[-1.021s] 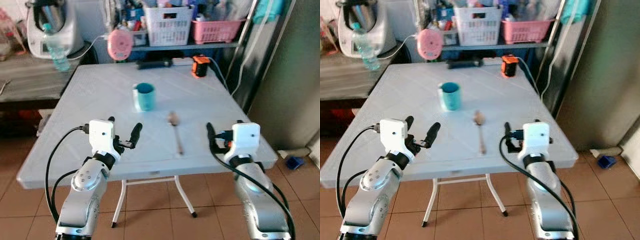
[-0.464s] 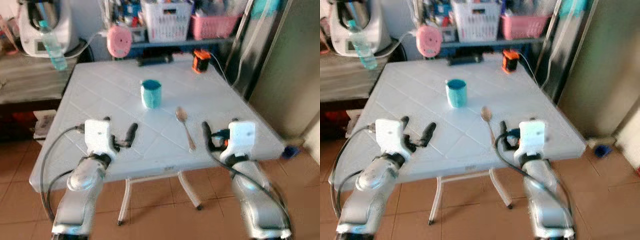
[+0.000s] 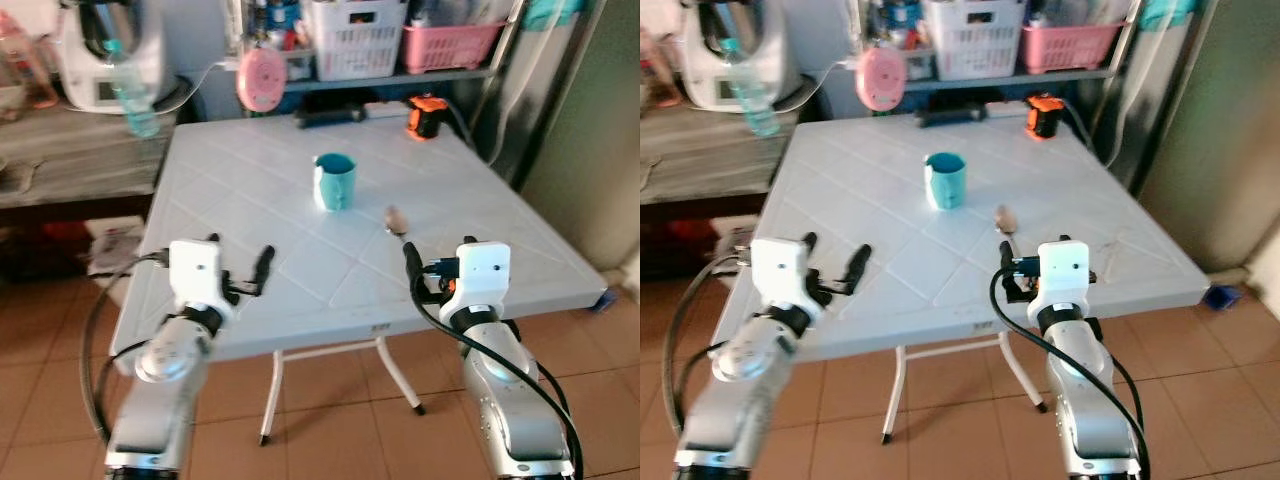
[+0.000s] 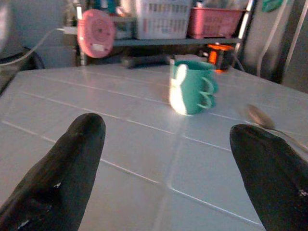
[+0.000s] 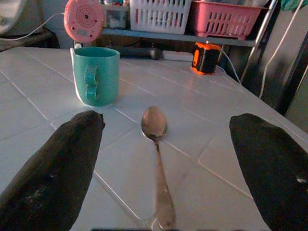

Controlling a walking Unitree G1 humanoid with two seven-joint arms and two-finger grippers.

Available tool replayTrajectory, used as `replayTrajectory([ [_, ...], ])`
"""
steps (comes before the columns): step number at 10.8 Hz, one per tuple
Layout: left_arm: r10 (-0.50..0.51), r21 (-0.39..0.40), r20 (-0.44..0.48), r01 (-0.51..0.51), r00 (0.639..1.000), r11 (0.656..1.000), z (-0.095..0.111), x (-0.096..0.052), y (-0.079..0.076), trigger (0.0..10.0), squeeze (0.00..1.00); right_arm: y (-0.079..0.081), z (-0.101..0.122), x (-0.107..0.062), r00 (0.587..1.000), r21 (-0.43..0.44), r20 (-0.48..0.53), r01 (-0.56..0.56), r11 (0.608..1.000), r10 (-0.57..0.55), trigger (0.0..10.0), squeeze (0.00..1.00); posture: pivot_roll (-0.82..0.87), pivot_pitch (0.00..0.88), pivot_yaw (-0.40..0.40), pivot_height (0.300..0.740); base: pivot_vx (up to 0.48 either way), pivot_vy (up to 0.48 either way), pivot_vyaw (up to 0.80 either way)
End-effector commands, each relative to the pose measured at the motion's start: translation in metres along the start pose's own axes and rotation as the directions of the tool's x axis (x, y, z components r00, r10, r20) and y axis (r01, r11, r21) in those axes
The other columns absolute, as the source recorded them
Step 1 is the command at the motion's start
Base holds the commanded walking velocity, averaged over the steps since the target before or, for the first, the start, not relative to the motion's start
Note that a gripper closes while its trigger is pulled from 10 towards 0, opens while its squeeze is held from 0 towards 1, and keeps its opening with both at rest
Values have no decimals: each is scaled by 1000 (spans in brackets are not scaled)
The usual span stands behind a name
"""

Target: Setting the table

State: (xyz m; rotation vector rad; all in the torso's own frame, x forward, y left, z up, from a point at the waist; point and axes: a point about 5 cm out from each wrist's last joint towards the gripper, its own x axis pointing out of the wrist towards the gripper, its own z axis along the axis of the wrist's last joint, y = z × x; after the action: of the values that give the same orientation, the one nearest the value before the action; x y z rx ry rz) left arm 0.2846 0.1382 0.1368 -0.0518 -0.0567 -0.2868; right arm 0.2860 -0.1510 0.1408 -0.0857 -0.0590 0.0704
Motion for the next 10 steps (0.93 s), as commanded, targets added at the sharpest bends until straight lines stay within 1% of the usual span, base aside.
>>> replayTrajectory([
  [1, 3, 17, 5, -3, 1000, 1000, 1, 1, 0, 10000, 0, -2, 0, 1, 1000, -13, -1, 6, 1000, -6, 10000, 161, 25, 18, 40, 740, 0, 0, 0],
  [4, 2, 19, -3, -1, 1000, 1000, -3, 3, -3, 10000, 0, -2, -3, 2, 1000, -18, -12, 19, 1000, -19, 10000, 169, 25, 20, 40, 740, 0, 0, 646],
  [5, 2, 15, -10, -2, 1000, 1000, -5, 3, -4, 10000, 0, -3, -6, 2, 999, -18, -27, 38, 999, -38, 10000, 157, 25, 20, 40, 740, 0, 0, 0],
  [6, 1, 17, -14, -1, 1000, 1000, -6, 3, -4, 10000, 0, -13, -14, 2, 989, -64, -80, 116, 991, -121, 10000, 169, 25, 19, 38, 740, 0, 0, 0],
  [7, -4, 16, -16, 5, 1000, 1000, -7, 3, -4, 10000, 0, -23, -23, 5, 975, -18, -142, 172, 985, -173, 10000, 165, 25, 17, 35, 740, 0, 0, 0],
  [8, -11, 10, -20, 12, 1000, 1000, -7, 4, -5, 10000, 0, -23, -23, 8, 976, 0, -145, 167, 986, -165, 10000, 165, 25, 16, 35, 740, 0, 0, 0],
  [10, -24, 0, -28, 24, 999, 1000, -9, 6, -5, 10000, 0, -22, -25, 24, 974, 0, -189, 129, 992, -126, 10000, 145, 21, 13, 37, 740, 0, 0, 0],
])
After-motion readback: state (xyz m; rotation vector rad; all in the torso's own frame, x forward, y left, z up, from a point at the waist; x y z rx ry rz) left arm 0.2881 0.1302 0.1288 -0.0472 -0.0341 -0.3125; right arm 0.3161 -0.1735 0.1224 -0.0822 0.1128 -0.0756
